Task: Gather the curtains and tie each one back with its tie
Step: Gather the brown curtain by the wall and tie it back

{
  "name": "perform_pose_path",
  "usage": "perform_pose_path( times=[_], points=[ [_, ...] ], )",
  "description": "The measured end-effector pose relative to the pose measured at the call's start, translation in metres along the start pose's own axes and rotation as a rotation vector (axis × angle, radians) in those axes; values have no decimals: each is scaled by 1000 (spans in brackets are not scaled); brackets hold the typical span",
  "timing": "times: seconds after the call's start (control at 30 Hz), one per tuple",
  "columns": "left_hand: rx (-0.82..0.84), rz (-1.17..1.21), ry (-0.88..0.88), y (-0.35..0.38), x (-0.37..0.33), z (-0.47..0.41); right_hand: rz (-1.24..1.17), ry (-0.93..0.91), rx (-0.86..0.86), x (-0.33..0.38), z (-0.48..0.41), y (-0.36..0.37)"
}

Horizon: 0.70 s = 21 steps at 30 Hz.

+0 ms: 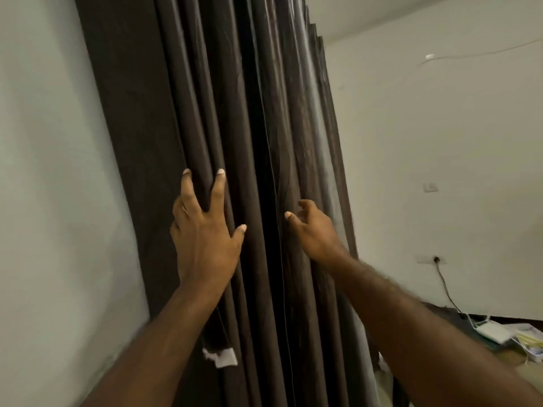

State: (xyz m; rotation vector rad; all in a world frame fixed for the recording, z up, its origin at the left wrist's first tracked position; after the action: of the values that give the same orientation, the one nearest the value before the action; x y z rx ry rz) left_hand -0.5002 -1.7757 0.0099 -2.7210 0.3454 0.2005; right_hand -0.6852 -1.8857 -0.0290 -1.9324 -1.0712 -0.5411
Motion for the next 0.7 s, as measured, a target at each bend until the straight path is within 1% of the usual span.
perform_pose_path(
  times=[0.13, 0.27, 0.37, 0.5, 0.6, 0.7],
  points=[
    [-57, -13, 0, 16, -2, -18, -214, -6, 34, -6, -70, 16],
    [-79, -5, -49, 26, -1, -38, -308, -93, 86, 10, -120, 31],
    [-122, -12, -34, 19, -5, -59, -417, -137, 93, 27, -144, 33],
    [-168, -23, -19, 1, -8, -99, -347, -209, 9, 57, -160, 26],
    [-142, 5, -34, -11, -6, -118, -302, -260, -14, 77, -158, 23],
    [-104, 71, -69, -20, -3, -119, -280, -261, -48, 89, -144, 14]
  ],
)
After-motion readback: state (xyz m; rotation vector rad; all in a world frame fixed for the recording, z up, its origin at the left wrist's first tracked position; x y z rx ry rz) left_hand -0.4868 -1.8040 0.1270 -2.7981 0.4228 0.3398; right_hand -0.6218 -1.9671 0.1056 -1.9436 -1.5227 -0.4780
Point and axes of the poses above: each hand's wrist, its own z-axis away from the middle knuckle, its own y-axis out of the palm, x = y × z, the point moved 5 cm from there along -z, towards the middle knuckle, and after that the axes turned 9 degrees about z, right-handed, at the moved point
